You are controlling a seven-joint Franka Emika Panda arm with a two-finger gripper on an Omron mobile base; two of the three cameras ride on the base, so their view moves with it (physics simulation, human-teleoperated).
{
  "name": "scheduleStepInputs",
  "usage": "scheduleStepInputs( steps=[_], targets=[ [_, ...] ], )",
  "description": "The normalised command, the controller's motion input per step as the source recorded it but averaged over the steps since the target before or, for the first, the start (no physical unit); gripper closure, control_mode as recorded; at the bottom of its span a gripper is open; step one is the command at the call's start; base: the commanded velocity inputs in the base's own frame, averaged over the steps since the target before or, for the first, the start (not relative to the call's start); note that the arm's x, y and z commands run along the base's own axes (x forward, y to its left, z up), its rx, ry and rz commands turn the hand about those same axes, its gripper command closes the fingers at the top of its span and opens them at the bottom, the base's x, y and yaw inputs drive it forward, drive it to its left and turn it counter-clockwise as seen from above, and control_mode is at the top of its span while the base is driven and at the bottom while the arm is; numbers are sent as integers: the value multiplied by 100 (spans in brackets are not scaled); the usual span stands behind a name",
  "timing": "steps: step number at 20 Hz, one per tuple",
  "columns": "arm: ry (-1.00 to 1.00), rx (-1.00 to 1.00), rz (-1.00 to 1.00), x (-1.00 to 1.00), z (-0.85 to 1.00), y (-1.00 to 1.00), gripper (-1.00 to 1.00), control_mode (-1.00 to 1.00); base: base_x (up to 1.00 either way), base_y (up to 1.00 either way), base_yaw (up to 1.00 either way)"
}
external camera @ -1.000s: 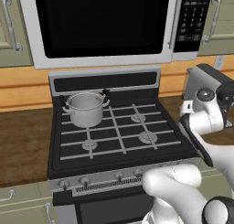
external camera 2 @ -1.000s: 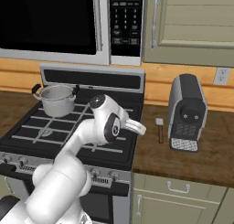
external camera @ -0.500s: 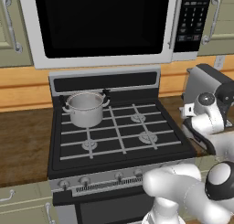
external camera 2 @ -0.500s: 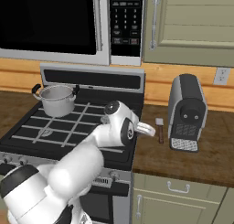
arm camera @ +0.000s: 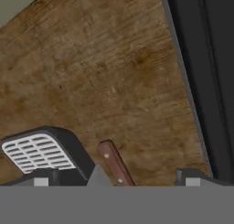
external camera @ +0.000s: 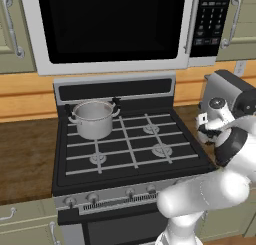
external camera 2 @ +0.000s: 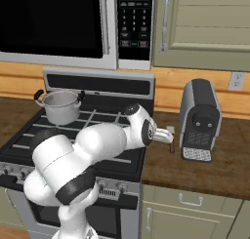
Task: Put the carrot and mushroom in the pot. Retrieve the spatula and lightly stir the vegetables in the pot.
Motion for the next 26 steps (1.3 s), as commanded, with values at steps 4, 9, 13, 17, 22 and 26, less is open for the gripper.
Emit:
scheduleStepInputs(
  steps=[4, 9, 13, 17, 22, 26],
  targets=[
    [16, 0, 0, 33, -44, -38, -100, -100, 0, 0, 0],
    [11, 0, 0, 1, -41, -46, -100, -100, 0, 0, 0],
    [7, 2, 0, 7, -31, -35, -100, -100, 0, 0, 0],
    [0, 7, 3, 37, -18, -16, -100, -100, 0, 0, 0],
    [0, 11, 9, 57, -8, -11, -100, -100, 0, 0, 0],
    [0, 7, 10, 44, -12, -30, -100, -100, 0, 0, 0]
  ],
)
